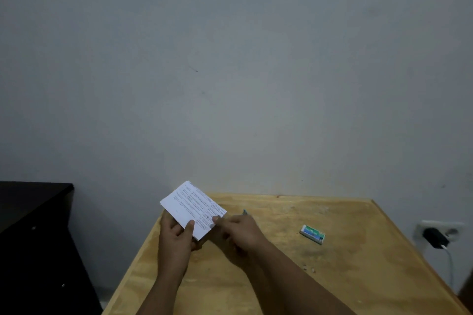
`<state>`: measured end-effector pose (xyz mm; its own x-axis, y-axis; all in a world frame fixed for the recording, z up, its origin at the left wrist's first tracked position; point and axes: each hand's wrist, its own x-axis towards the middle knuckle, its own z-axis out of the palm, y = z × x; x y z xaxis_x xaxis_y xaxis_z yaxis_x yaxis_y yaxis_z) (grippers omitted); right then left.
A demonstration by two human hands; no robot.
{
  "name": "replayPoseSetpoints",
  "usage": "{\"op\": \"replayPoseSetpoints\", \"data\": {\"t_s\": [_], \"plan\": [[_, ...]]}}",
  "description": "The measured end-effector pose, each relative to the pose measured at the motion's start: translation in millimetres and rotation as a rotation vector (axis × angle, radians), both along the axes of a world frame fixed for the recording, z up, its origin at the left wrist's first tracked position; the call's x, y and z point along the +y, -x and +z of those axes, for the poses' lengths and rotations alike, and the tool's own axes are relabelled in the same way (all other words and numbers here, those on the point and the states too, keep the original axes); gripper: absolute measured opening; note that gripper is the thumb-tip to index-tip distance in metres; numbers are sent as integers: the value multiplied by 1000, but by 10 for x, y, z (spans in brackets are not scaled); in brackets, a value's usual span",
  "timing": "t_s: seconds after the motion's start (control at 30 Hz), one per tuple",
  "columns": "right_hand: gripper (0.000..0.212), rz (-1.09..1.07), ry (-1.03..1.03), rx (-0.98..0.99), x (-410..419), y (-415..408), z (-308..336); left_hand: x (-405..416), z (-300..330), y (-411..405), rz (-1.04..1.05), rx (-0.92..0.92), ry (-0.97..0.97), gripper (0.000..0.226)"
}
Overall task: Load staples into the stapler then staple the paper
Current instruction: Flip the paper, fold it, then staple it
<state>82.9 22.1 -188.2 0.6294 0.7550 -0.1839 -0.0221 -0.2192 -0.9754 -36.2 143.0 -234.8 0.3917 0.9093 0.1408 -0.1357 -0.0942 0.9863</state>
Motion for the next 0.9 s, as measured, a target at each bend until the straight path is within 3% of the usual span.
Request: {"op": "replayPoseSetpoints", "data": {"t_s": [0.1, 0.17, 0.2, 0.3, 0.43, 0.5, 0.6, 0.67, 0.8, 0.9], "plan": [[23, -192, 40, -392, -118, -381, 46, -22, -64, -61, 100, 161, -137, 90], [24, -225, 248, -663, -219, -620, 55, -47, -109, -102, 163, 332, -264, 86], [25, -223, 360, -752, -278, -721, 41, -50, -121, -116, 199, 411, -319, 73], [27, -183, 622, -854, -406, -952, 6, -35, -153, -157, 332, 618, -480, 35], [31, -122, 688, -896, -381, -1071, -124, -29, -219, -181, 243, 833, -625, 32], [39, -149, 646, -929, -358, -1093, -151, -25, -178, -213, 128, 955, -633, 45], [57, -254, 446, -893, -432, -1061, -17, 98, -216, -268, 34, 1047, -646, 106], [59, -298, 258, -844, -605, -1024, 269, 166, -276, -295, 58, 1103, -686, 126], [44, -396, -251, -813, -1215, -692, 1224, -18, -169, -251, 70, 1035, -684, 87], [33, -423, -751, -943, -1947, -142, 2171, -186, -22, -144, -8, 891, -585, 64]]}}
